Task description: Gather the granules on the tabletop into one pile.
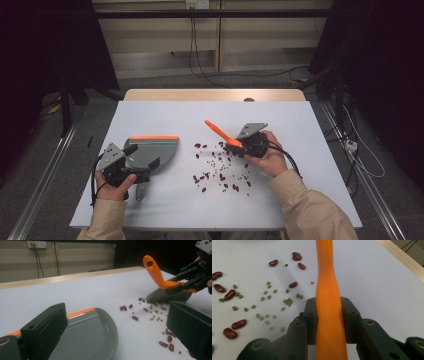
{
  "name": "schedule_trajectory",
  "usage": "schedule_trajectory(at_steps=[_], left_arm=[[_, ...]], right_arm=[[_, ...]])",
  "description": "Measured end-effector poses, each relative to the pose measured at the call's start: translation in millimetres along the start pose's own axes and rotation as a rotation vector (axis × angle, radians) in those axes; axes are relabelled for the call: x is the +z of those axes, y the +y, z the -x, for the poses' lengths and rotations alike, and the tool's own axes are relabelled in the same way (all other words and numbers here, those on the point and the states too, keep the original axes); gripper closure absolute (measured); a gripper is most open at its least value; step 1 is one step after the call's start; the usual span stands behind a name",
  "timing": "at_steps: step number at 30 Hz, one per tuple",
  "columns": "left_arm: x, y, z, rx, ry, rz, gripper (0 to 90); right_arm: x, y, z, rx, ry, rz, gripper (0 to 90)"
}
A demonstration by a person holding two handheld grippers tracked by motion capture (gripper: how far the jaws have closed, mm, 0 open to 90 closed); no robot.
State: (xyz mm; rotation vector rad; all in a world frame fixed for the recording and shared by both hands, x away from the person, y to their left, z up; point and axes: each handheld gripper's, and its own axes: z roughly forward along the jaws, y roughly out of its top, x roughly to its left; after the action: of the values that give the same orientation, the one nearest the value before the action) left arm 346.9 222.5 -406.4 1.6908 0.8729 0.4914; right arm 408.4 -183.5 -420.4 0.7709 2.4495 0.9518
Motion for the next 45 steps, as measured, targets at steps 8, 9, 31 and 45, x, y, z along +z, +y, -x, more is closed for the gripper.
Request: schedule_trajectory(at_steps=[8, 9, 31, 45], left_arm=[[-0.3, 0.1, 0.7, 0.003, -0.009, 0.000, 3.3], [-0.3, 0.1, 0.7, 0.003, -0.008, 0.000, 3.3], [3.0, -2.8, -2.2, -0.018, -0.015, -0.012, 3.3], [5.1, -6.2, -1.1, -0.015, -0.030, -0.028, 3.5]], right_arm=[[-7.8, -2.9, -14.0, -0.033, 0.043, 0.009, 70.7], [-8.8, -3.1, -14.8, -0.033, 0.050, 0.009, 70.7], [24.0, 26.6, 46.5, 0.068, 0.029, 0.101, 71.1], [66.3, 49.8, 26.5, -0.109, 0.067, 0.070, 71.0]])
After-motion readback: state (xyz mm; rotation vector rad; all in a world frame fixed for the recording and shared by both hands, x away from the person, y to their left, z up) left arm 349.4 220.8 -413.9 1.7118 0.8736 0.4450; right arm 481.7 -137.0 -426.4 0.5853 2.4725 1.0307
